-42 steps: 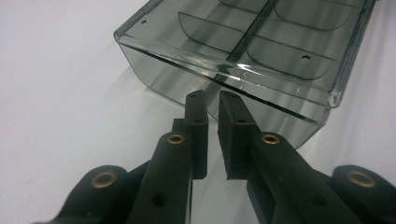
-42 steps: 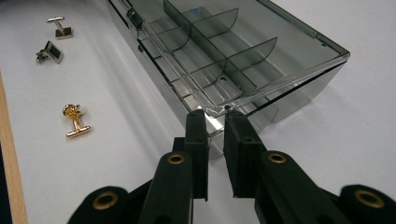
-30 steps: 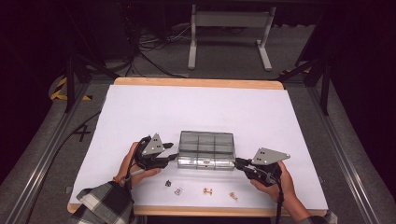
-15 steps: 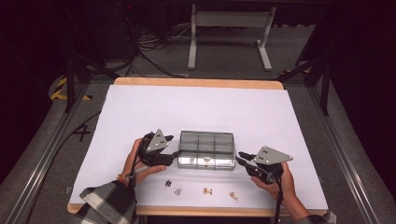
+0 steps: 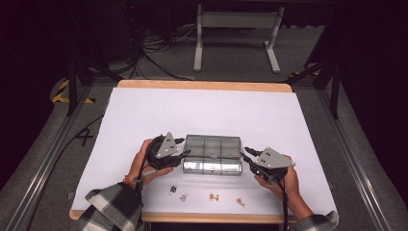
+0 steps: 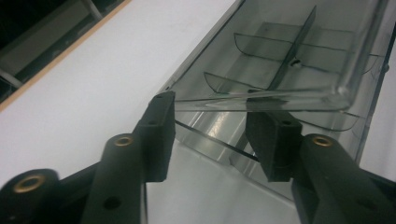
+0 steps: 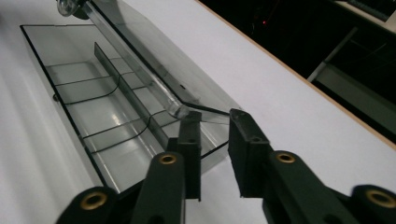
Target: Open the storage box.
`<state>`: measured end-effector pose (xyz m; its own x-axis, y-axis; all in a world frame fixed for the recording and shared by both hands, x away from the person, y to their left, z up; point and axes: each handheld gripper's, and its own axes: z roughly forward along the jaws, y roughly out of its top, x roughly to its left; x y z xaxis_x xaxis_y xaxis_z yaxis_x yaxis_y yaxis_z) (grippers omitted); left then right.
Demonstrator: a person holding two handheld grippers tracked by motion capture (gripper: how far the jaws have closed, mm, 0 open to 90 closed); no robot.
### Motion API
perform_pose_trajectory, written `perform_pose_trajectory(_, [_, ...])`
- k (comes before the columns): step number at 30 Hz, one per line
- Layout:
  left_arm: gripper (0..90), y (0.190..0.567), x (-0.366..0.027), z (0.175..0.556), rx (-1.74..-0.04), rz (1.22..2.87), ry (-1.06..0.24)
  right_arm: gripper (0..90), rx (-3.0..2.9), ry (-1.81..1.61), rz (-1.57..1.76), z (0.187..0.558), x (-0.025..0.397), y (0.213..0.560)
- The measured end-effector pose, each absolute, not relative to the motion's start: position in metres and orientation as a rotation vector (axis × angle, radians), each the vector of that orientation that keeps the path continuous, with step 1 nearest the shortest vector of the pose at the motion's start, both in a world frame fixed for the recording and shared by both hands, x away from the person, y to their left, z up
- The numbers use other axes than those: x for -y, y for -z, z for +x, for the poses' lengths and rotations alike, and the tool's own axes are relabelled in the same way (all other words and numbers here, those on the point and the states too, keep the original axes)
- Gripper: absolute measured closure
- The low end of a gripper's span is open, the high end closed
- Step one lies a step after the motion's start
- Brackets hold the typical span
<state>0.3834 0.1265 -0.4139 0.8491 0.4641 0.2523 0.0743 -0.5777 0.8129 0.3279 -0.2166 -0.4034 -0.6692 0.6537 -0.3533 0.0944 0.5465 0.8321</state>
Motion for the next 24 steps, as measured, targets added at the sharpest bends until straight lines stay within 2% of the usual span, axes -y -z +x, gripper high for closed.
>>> perform_pose_trajectory(3, [63.8, 0.409, -0.128, 0.385, -0.382, 2.111, -0.574, 80.6, -2.098, -1.083, 0.582, 0.329, 0.215, 0.402])
perform_pose_trajectory(10, [73.9, 0.404, -0.131, 0.387, -0.385, 2.097, -0.595, 83.7, -2.070, -1.111, 0.600, 0.332, 0.217, 0.397])
perform_pose_trajectory(24, [78.9, 0.396, -0.133, 0.380, -0.360, 2.085, -0.626, 84.2, -2.056, -1.160, 0.613, 0.334, 0.216, 0.389])
